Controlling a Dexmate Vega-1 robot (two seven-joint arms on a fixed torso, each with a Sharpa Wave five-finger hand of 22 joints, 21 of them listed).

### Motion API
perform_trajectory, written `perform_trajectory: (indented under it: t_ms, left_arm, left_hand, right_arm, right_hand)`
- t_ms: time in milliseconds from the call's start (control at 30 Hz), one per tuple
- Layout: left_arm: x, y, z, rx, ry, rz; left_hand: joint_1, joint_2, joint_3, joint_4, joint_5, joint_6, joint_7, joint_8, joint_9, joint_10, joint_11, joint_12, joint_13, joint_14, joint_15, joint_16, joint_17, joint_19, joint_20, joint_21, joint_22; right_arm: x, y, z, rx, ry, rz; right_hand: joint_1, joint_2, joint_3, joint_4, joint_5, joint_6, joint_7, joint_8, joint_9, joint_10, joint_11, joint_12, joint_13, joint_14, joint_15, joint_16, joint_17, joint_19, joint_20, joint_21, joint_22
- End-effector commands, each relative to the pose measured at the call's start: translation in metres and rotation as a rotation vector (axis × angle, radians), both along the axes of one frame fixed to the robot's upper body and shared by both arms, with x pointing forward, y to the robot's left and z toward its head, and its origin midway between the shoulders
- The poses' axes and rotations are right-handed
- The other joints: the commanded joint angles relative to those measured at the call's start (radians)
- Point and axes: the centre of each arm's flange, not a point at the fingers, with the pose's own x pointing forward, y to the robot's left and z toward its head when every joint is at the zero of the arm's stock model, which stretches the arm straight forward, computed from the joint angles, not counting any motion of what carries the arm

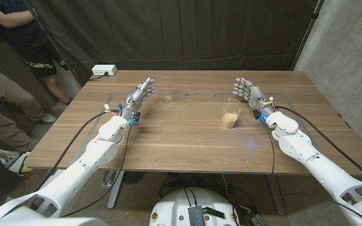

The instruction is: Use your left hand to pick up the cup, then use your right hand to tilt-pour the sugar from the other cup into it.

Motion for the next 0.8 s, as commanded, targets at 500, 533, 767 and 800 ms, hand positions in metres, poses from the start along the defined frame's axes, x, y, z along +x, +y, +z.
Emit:
perform_trajectory:
  t_ms: [500,533,767,800]
  left_arm:
    - [-0.009,0.016,0.0,0.012,-0.019,0.057]
    - [-0.01,0.016,0.0,0.014,-0.02,0.057]
    - [-0.013,0.015,0.001,0.027,-0.024,0.055]
    - [-0.014,0.015,0.001,0.029,-0.026,0.056]
  left_hand:
    - [-0.003,-0.004,0.008,0.001,0.009,0.025,-0.005,0.01,0.003,0.027,-0.003,0.013,0.004,0.028,-0.107,0.007,0.001,0.014,-0.005,0.002,0.005]
    - [-0.003,-0.004,0.008,0.001,0.009,0.024,-0.005,0.009,0.003,0.027,-0.003,0.013,0.004,0.028,-0.107,0.007,0.001,0.014,-0.005,0.002,0.005]
    - [-0.004,-0.004,0.01,0.001,0.009,0.025,-0.005,0.009,0.003,0.029,-0.003,0.013,0.004,0.03,-0.107,0.007,0.0,0.015,-0.005,0.002,0.005]
    - [-0.004,-0.004,0.01,0.001,0.009,0.026,-0.007,0.01,0.003,0.029,-0.003,0.013,0.004,0.03,-0.107,0.007,0.0,0.015,-0.005,0.001,0.005]
  right_arm:
    - [-0.013,-0.043,0.006,-0.196,0.031,0.044]
    - [-0.014,-0.046,0.005,-0.195,0.03,0.034]
    - [-0.02,-0.06,-0.006,-0.176,0.025,-0.048]
    - [-0.022,-0.064,-0.01,-0.17,0.025,-0.068]
  right_hand:
    - [-0.072,-0.089,-0.062,-0.001,-0.003,-0.07,0.016,-0.004,-0.016,-0.037,0.009,0.002,-0.024,-0.032,-0.113,0.007,-0.014,-0.007,0.025,-0.045,0.003]
    - [-0.072,-0.089,-0.062,-0.002,-0.003,-0.07,0.016,-0.003,-0.016,-0.036,0.007,0.003,-0.024,-0.032,-0.113,0.007,-0.014,-0.006,0.025,-0.045,0.003]
    - [-0.071,-0.087,-0.061,-0.002,0.0,-0.068,0.01,0.0,-0.018,-0.037,0.007,0.004,-0.027,-0.021,-0.121,0.012,-0.015,0.001,0.02,-0.047,0.004]
    - [-0.071,-0.086,-0.06,-0.002,0.0,-0.069,0.009,0.0,-0.018,-0.037,0.007,0.005,-0.027,-0.02,-0.122,0.013,-0.015,0.002,0.018,-0.047,0.004]
